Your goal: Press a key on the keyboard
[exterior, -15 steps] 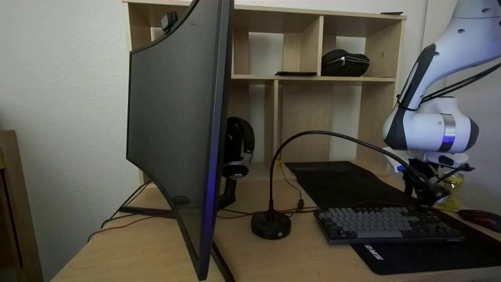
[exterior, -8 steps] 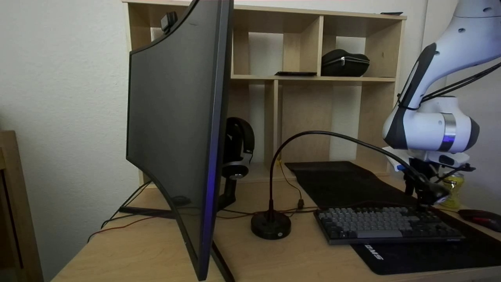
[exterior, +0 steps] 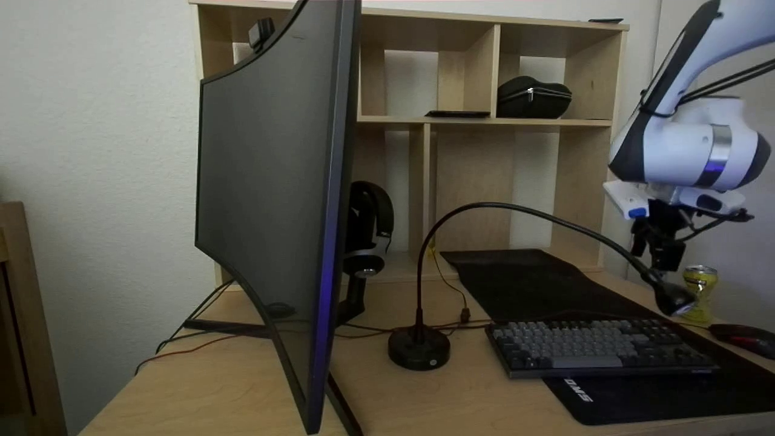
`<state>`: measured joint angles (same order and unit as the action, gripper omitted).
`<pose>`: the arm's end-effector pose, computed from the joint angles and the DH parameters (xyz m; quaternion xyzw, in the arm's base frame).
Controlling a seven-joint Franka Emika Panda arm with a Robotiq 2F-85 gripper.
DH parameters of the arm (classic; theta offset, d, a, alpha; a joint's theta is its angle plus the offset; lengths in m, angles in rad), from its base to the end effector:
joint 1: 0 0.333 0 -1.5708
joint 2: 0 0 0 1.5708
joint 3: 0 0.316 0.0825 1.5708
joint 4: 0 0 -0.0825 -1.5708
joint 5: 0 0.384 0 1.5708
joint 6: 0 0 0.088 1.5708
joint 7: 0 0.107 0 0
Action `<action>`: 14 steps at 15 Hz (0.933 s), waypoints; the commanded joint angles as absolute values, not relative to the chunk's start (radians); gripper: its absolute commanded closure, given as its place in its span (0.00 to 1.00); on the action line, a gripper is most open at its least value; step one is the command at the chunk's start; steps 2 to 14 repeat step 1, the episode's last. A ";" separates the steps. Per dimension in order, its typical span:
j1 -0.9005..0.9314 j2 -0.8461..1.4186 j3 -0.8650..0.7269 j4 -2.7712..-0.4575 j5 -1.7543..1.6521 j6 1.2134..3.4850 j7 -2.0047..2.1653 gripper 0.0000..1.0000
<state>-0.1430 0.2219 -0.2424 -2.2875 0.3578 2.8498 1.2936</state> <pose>0.5121 -0.2268 0.2931 -0.5359 0.8244 -0.1321 0.1253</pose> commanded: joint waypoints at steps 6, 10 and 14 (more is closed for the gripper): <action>-0.163 0.174 -0.229 -2.303 0.373 2.833 1.262 0.00; -0.163 0.174 -0.229 -2.303 0.373 2.833 1.262 0.00; -0.163 0.174 -0.229 -2.303 0.373 2.833 1.262 0.00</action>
